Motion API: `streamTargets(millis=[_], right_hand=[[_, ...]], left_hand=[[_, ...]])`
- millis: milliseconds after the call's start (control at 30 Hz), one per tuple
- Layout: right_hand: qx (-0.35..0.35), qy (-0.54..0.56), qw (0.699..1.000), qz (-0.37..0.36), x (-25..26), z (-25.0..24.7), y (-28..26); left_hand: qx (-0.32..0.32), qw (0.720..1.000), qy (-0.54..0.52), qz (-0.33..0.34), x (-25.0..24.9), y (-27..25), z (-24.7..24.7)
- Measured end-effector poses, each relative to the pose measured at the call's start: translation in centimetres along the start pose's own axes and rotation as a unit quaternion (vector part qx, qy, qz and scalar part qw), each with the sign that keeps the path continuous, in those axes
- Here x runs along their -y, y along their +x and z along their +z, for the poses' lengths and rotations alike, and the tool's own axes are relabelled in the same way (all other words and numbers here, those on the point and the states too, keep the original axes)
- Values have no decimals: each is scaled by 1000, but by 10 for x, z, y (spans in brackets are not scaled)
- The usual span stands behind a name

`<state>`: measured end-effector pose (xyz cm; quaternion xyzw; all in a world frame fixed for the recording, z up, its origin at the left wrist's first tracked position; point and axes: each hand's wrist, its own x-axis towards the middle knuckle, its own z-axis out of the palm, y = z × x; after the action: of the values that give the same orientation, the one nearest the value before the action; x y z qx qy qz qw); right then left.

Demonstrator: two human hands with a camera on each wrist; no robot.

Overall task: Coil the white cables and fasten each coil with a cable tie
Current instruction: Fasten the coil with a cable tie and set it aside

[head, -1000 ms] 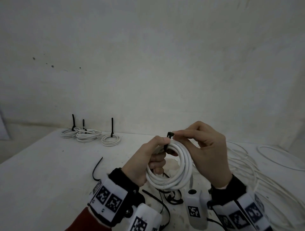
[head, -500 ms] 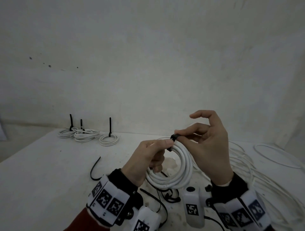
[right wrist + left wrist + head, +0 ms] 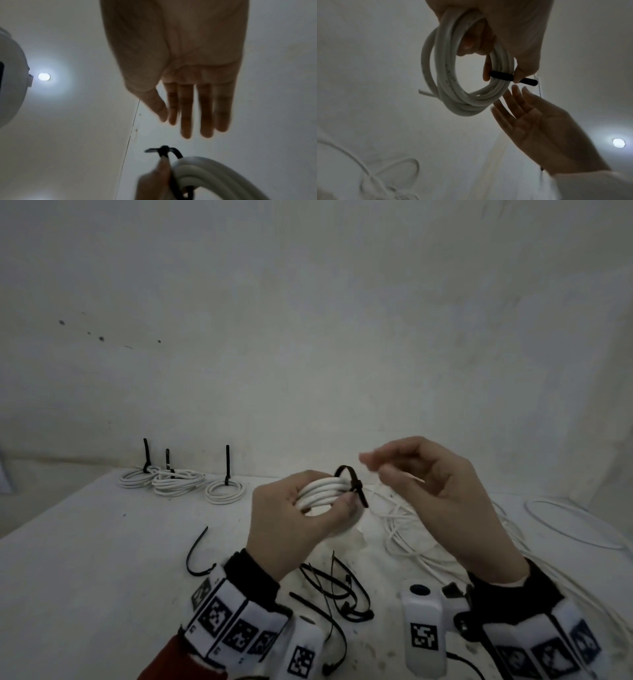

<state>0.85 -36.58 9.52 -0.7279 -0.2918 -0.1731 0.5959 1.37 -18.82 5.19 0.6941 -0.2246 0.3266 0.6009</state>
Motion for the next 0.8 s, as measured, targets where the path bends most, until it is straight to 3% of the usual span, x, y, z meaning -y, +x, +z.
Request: streamTargets(millis=[67, 133, 233, 367, 500, 800], right_hand=[[-18, -21, 997, 72, 2, 2, 0], [25, -36, 989, 142, 5, 7, -1], [67, -5, 982, 179, 8, 16, -4], [62, 43, 982, 173, 4, 24, -6], [84, 105, 977, 167, 6, 26, -7], [112, 85, 987, 74, 7, 40, -13]], left_hand=[[-20, 996, 60, 54, 1, 4, -7], [-31, 991, 103, 83, 0, 6, -11], [-31, 986, 128, 101, 1, 8, -15], [-25, 984, 139, 112, 0, 8, -16], [-39, 991, 98, 79, -2, 9, -17], [-77, 995, 52, 23, -4, 13, -19]])
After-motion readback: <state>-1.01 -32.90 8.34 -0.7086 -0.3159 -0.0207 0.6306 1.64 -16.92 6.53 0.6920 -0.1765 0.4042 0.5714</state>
